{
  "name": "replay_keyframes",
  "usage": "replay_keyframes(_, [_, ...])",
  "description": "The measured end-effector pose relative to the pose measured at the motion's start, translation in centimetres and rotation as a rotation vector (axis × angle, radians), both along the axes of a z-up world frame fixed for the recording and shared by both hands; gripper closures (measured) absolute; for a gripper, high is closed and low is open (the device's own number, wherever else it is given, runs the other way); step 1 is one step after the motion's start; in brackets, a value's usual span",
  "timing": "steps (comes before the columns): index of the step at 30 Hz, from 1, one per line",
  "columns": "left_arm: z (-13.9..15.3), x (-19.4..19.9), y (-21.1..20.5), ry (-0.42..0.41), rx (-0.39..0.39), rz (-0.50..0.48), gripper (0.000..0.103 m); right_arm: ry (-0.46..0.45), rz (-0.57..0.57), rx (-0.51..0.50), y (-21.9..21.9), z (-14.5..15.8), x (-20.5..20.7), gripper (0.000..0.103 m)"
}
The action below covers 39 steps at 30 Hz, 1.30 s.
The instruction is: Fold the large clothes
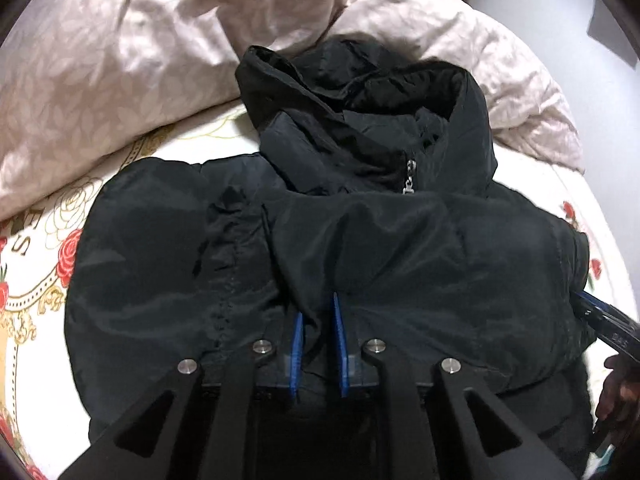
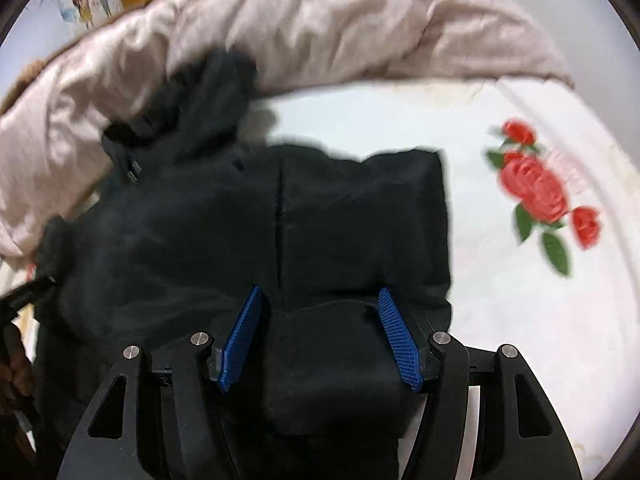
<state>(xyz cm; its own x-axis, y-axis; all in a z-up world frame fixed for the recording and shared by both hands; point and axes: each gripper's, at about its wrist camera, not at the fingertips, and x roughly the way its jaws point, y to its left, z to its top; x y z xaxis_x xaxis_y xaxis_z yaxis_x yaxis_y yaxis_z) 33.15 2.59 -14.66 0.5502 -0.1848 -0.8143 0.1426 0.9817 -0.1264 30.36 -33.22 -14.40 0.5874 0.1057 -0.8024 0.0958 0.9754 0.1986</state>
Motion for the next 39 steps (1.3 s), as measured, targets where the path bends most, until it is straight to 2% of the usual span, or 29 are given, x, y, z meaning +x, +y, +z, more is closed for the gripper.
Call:
replay_keyframes(3, [-0.2, -0.1, -0.5, -0.008, 0.044, -0.006, 0.082, 0.016, 0.018, -0.031, 0.3, -1.0, 0.4, 0.042])
replay_keyframes(7, [1.6, -0.9, 0.4, -0.004, 0.046, 0.018, 0.081, 0.039, 0.011, -0.024, -0.3, 0.6, -0.2, 0.042])
replay_keyframes(12, [5.2, -2.8, 1.1, -0.088, 0.035, 0.028, 0.081, -0.057, -0.011, -0.016, -1.3, 3.9, -1.8, 0.042])
replay_keyframes(15, [6.2, -2.4, 0.5, -0.121, 0.014, 0.025, 0.081, -0.078, -0.029, -0.018, -1.7, 4.5, -1.2, 0.042])
replay_keyframes(19, [5.7, -1.1, 0.7, -0.146, 0.030, 0.061, 0.081, -0.045, -0.039, -0.033, -2.3, 3.2, 0.4, 0.042])
replay_keyframes(23, [2.9, 0.1, 3.0, -0.053, 0.056, 0.146, 0.081, 0.034, -0.042, -0.042, -2.6, -0.1, 1.6, 0.041])
replay_keyframes(25, [2.5, -0.3, 4.4, -0.031, 0.038, 0.177, 0.081, 0.031, -0.045, -0.035, -2.8, -0.3, 1.6, 0.042])
replay_keyframes(27, [3.6, -1.2, 5.0, -0.063, 0.017, 0.187, 0.081, 0.020, -0.045, -0.039, -2.8, 0.4, 1.2, 0.042])
replay_keyframes(30, [6.2, -1.9, 3.9, -0.123, -0.042, 0.137, 0.081, -0.023, -0.042, -0.035, -3.1, 2.0, 0.5, 0.042])
replay_keyframes(33, [7.5, -1.9, 0.4, -0.182, -0.024, 0.012, 0.081, -0.070, -0.056, -0.017, -3.6, 3.4, 0.0, 0.042])
replay_keyframes(35, [6.5, -1.2, -1.6, -0.185, 0.024, -0.044, 0.081, -0.075, -0.060, -0.013, -3.8, 3.6, 0.2, 0.042])
replay_keyframes(38, [1.9, 1.0, -1.8, -0.050, 0.050, -0.017, 0.079, -0.040, -0.053, -0.010, -3.8, 2.5, 1.3, 0.042])
replay_keyframes(39, [0.7, 1.2, -1.4, -0.032, 0.047, -0.009, 0.077, -0.019, -0.042, -0.010, -3.6, 1.7, 1.8, 0.042])
